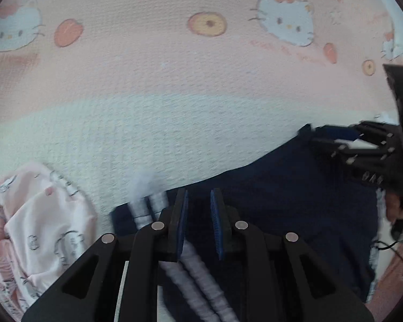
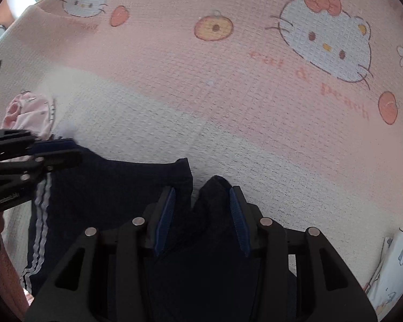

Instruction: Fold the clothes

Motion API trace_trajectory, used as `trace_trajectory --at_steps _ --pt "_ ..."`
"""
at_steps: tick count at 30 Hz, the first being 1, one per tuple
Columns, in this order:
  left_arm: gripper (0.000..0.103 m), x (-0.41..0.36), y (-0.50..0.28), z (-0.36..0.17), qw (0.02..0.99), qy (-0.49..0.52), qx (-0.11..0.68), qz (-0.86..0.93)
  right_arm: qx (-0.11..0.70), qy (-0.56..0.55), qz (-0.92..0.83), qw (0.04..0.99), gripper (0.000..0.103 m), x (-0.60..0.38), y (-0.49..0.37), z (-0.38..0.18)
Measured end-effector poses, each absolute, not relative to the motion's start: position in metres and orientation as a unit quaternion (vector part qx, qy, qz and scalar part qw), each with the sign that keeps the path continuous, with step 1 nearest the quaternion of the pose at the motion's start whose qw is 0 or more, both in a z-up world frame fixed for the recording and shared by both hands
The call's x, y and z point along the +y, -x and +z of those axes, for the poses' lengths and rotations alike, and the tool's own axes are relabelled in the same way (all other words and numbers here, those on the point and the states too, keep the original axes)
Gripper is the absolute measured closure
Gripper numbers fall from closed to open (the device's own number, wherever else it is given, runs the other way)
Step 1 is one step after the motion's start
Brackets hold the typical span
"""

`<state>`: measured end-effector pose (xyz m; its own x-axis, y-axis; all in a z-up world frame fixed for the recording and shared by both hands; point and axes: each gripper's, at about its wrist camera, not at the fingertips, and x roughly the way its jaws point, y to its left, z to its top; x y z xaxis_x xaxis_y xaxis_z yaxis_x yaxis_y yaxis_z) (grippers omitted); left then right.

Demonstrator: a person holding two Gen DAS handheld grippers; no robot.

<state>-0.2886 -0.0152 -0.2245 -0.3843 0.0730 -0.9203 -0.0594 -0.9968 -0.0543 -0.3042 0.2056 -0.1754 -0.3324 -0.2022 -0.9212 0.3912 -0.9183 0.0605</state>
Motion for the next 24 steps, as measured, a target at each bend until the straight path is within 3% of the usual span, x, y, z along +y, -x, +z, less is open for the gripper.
trace_trajectory --at_steps 4,11,18,24 --pt "0.084 -0.049 0.276 -0.211 0.02 0.537 -0.069 0.84 0.041 -0.526 -0.831 0.175 0.06 0.213 0.305 -0.15" --pt "0.084 -0.048 0.246 -0.21 0.03 0.585 -0.078 0.807 -0.019 -0.525 -0.831 0.183 0.06 0.219 0.234 -0.094" --pt "0.084 -0.054 0.166 -0.213 0.024 0.616 -0.192 0.764 -0.064 -0.595 -0.789 0.136 0.06 0.243 0.128 -0.124" --pt "0.083 -0.009 0.119 -0.199 0.095 0.617 -0.144 0.768 -0.081 -0.618 -0.777 0.093 0.06 0.265 0.058 -0.146"
